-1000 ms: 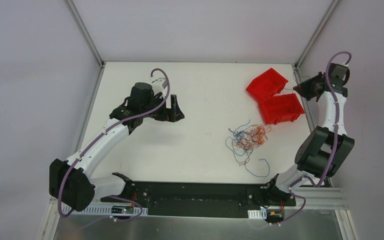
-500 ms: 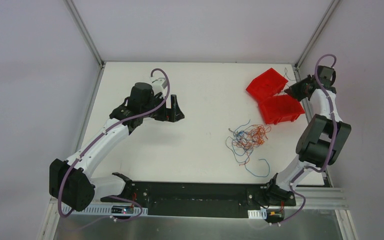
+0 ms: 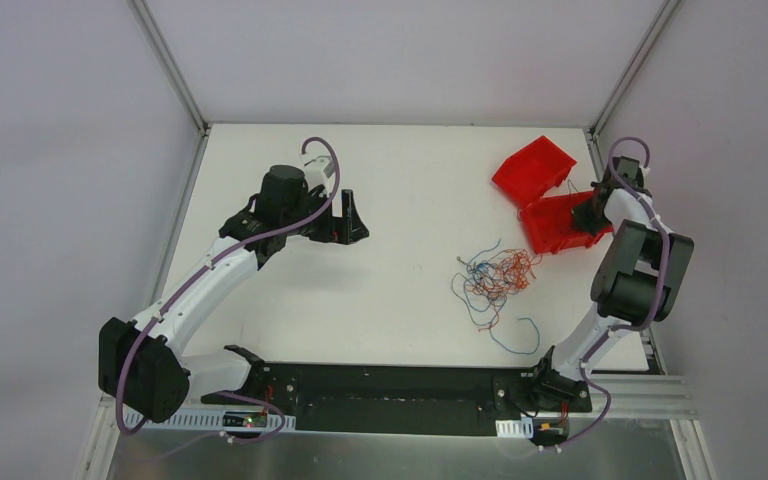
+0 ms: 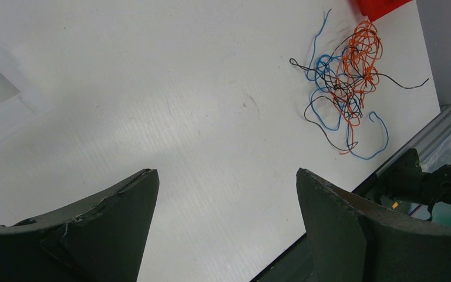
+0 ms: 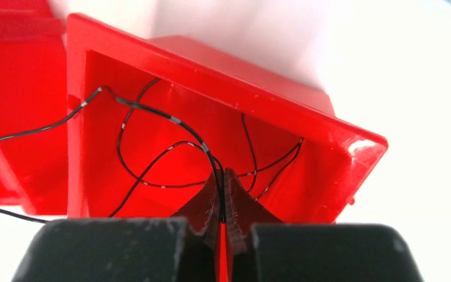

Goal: Untangle the cables

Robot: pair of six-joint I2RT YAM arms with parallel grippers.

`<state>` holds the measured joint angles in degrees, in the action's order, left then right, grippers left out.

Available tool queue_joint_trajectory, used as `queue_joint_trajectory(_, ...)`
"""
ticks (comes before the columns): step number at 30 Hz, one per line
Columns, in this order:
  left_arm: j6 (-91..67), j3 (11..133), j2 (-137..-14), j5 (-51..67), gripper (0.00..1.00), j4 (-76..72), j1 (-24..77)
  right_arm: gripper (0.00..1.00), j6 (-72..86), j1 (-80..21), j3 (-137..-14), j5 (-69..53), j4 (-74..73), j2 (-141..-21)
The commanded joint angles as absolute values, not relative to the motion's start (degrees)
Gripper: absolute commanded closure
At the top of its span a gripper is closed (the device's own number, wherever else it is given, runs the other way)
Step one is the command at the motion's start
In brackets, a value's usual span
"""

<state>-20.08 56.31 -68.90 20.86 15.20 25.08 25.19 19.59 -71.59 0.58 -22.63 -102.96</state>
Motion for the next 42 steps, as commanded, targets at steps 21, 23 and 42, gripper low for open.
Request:
queue_joint_trajectory(21,-19.3,56.0,-67.3,21.4,0.1,13.3,25.0,0.9,19.1,9.0,-94.8,31.5,-43.4,-117.1)
queue_joint_trajectory(23,-19.4,56.1,-67.2,21.3,0.1,13.5,25.0,0.78,18.6,9.0,-94.9,28.9,-43.8,-114.0)
queue_joint_trajectory(42,-19.0,56.3,-67.2,21.4,0.1,13.8,25.0,0.5,4.3,7.4,-101.8,3.4,-45.8,-107.3)
